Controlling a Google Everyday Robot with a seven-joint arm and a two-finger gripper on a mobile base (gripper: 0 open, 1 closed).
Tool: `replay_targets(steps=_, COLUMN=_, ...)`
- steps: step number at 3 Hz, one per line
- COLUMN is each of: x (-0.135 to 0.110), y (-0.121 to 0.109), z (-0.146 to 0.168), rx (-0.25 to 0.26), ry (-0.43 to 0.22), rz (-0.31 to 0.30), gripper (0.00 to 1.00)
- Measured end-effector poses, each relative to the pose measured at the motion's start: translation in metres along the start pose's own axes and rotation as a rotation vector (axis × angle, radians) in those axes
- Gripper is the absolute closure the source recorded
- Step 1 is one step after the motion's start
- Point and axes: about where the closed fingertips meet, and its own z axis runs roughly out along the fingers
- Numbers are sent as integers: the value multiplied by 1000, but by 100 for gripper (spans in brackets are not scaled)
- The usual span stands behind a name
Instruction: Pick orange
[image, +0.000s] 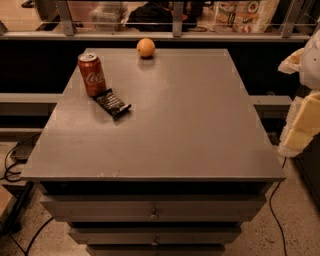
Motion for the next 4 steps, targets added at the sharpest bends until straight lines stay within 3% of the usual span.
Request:
replay_targets(steps=1, x=0, y=0, z=0, rx=0, ry=0, rz=0, gripper=0)
replay_targets(steps=2, x=-11, y=-9, z=-3, rx=31, ry=-78, rz=11, gripper=0)
replay_targets(steps=3, x=-36, y=-34, z=-5, rx=77, ry=-251, rz=19, gripper=0)
replay_targets(steps=4, x=-81, y=-64, z=-4, rx=100, ry=-457, rz=23, gripper=0)
